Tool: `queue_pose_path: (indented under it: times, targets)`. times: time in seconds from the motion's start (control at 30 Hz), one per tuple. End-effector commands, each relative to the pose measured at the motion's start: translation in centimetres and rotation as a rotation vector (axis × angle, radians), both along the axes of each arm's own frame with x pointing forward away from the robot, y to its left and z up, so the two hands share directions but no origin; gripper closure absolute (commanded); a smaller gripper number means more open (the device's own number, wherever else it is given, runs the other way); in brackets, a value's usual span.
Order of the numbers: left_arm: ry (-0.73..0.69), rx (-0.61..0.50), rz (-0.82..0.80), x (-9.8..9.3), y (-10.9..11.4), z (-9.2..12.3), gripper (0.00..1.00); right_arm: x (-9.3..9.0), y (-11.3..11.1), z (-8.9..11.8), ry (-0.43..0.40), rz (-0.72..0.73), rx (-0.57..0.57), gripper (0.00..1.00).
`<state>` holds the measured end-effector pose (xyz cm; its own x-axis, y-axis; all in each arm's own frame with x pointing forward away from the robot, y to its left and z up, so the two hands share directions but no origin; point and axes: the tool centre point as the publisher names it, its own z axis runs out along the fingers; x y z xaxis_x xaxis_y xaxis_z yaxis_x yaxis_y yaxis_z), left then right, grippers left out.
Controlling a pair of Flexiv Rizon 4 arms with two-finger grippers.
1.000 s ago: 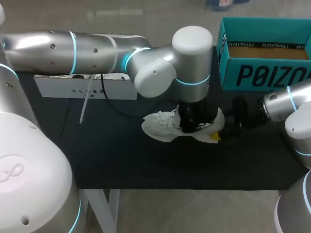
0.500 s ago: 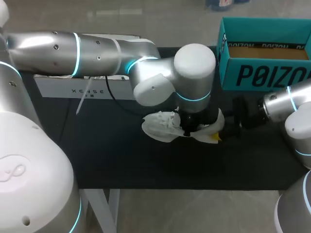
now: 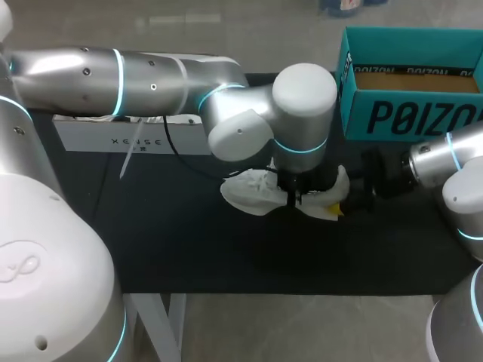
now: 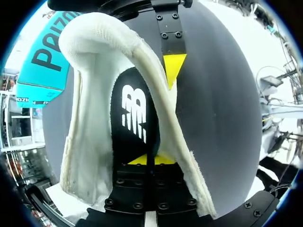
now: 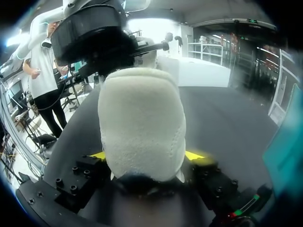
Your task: Take the shoe out of the shoebox, open the shoe tongue, remove and reinsert the insole, then place the shoe into the shoebox
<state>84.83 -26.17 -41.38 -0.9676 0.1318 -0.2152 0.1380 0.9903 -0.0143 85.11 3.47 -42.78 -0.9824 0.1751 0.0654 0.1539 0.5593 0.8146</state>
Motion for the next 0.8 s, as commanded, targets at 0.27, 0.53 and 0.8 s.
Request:
queue_pose_path:
  times: [0.27, 0.53, 0.8]
  targets:
    - [0.129, -0.144, 0.177, 0.5, 2.7, 3.1, 1.00, -0.3, 0.2, 0.1, 0.002, 0.001, -0.003, 1.00]
    - [0.207, -0.256, 0.190, 0.8, 2.9, 5.7, 1.00, -0.3, 0.2, 0.1, 0.002, 0.001, -0.003, 1.00]
    - [0.272, -0.466, 0.138, 0.8, 2.2, 9.9, 1.00, -0.3, 0.2, 0.1, 0.002, 0.001, -0.003, 1.00]
